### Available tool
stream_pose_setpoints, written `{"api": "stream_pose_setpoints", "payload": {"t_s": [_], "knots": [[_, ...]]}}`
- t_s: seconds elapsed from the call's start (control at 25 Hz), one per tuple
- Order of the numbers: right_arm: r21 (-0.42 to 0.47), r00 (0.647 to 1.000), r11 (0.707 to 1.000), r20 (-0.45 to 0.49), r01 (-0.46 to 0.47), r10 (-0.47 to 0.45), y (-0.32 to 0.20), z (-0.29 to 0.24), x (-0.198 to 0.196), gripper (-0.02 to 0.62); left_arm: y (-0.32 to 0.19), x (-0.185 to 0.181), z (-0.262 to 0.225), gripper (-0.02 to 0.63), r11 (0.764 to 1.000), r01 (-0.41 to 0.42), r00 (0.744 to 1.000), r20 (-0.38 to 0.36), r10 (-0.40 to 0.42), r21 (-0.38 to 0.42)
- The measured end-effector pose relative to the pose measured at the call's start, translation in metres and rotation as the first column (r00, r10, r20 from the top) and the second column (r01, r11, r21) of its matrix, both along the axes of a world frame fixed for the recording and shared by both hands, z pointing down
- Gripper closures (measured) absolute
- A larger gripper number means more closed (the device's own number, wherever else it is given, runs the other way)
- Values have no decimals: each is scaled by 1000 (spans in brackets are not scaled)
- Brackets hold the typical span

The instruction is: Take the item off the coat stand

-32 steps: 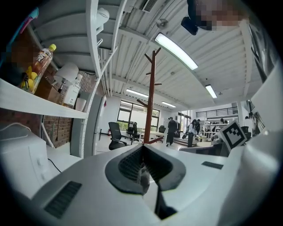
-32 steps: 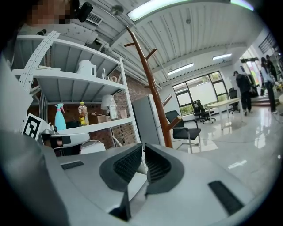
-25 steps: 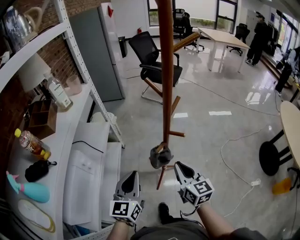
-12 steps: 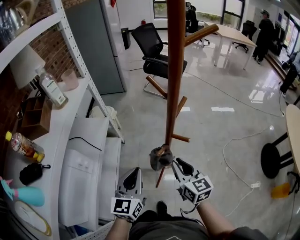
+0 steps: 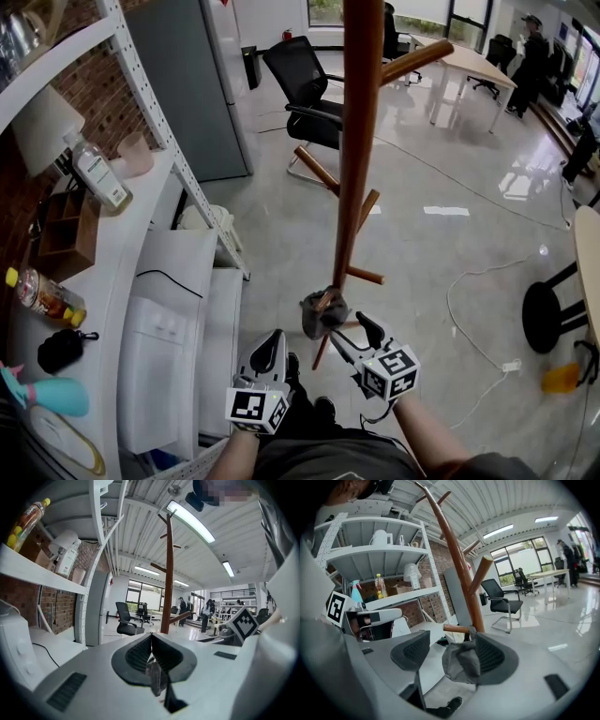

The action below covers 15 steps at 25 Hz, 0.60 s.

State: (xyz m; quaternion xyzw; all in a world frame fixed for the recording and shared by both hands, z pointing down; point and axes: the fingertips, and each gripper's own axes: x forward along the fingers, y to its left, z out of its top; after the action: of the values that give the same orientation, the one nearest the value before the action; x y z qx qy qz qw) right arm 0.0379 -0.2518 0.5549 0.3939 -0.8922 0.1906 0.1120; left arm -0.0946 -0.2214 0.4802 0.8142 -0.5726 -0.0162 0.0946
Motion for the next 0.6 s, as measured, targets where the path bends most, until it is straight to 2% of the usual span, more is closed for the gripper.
{"api": "stream_pose_setpoints", "payload": {"t_s": [0.16,0.6], "knots": [[-31,1000,999,-14,-14,14,-8,18,0,275,-8,1,8,598,1000,-25,1000,7,25,-6],[-90,996,995,-82,-49,41,-41,67,-4,272,-39,-6,34,598,998,-60,998,-4,60,-29]]}}
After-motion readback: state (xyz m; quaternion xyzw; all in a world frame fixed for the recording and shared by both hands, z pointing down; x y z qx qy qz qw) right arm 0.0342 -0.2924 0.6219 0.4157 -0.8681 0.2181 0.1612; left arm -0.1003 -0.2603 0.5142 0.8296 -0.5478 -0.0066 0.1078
